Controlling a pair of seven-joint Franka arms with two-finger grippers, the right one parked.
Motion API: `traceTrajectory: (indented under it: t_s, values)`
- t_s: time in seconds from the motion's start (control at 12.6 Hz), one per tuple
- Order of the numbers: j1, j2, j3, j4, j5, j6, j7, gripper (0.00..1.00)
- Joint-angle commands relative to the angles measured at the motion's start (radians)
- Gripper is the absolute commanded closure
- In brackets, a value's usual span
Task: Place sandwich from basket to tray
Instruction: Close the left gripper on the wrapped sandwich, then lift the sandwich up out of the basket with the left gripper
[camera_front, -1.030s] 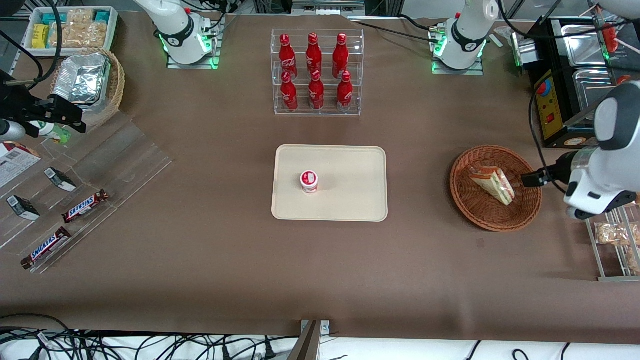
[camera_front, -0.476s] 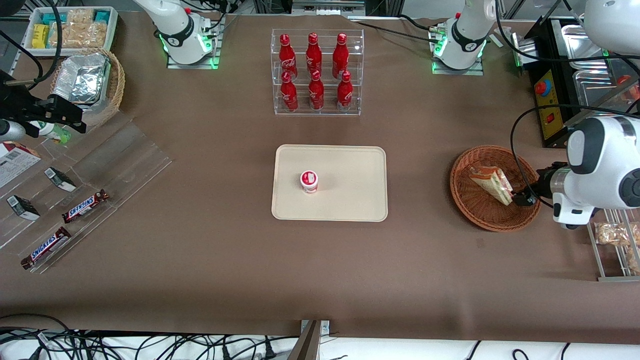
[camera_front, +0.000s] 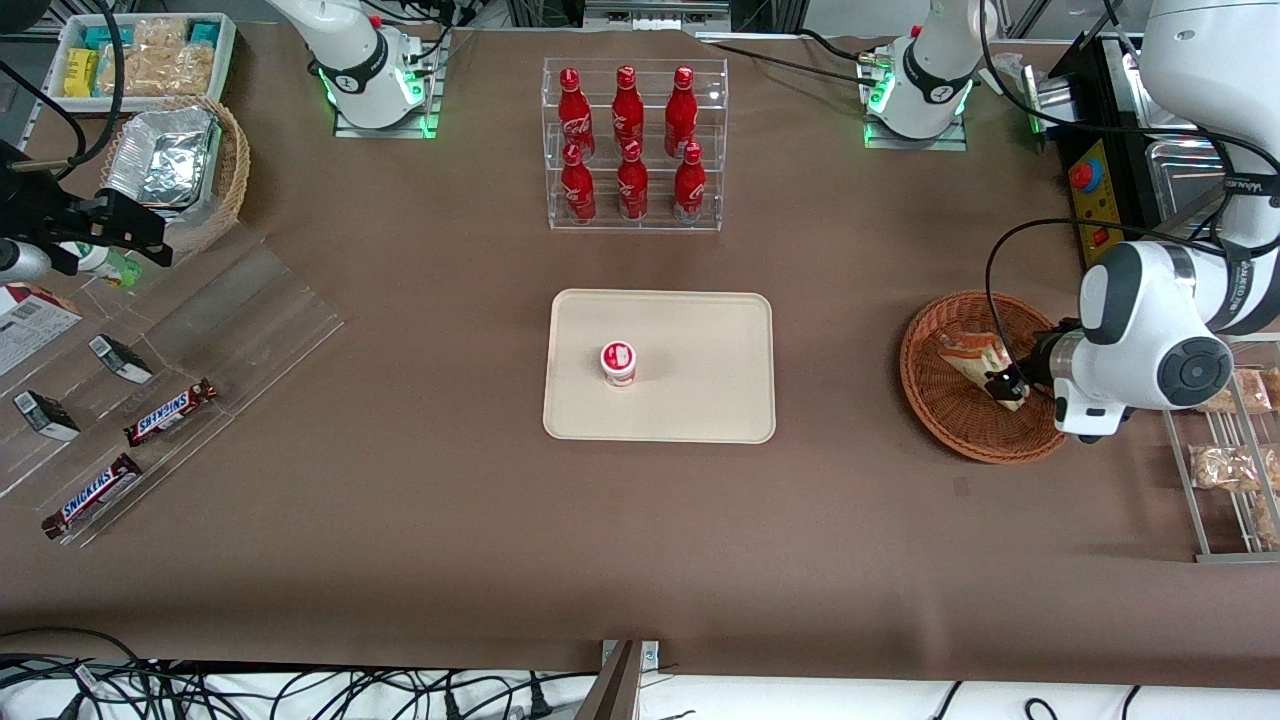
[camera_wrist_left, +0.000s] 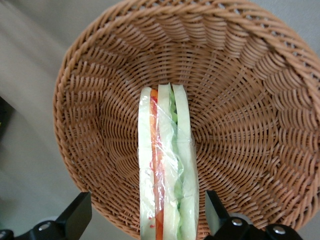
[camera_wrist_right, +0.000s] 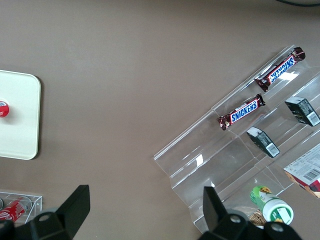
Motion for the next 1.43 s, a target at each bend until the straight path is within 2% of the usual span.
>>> traceTrajectory:
  t_s: [0.0, 0.55, 0.71, 0.79, 1.03, 1.19, 1.35]
  values:
    - [0.003, -0.04, -0.003, -0.069, -0.013, 0.042, -0.006, 0.0]
    - [-0.003, -0.037, -0.012, -0.08, -0.049, 0.049, -0.037, 0.0]
    - [-0.003, -0.033, -0.012, -0.08, -0.051, 0.049, -0.037, 0.25]
    - [-0.001, -0.033, -0.012, -0.08, -0.054, 0.049, -0.037, 0.34]
    - [-0.003, -0.033, -0.012, -0.09, -0.054, 0.05, -0.037, 0.42]
    - [-0.003, -0.033, -0.012, -0.092, -0.054, 0.05, -0.037, 0.56]
    - [-0.003, -0.033, -0.012, -0.089, -0.054, 0.049, -0.037, 0.64]
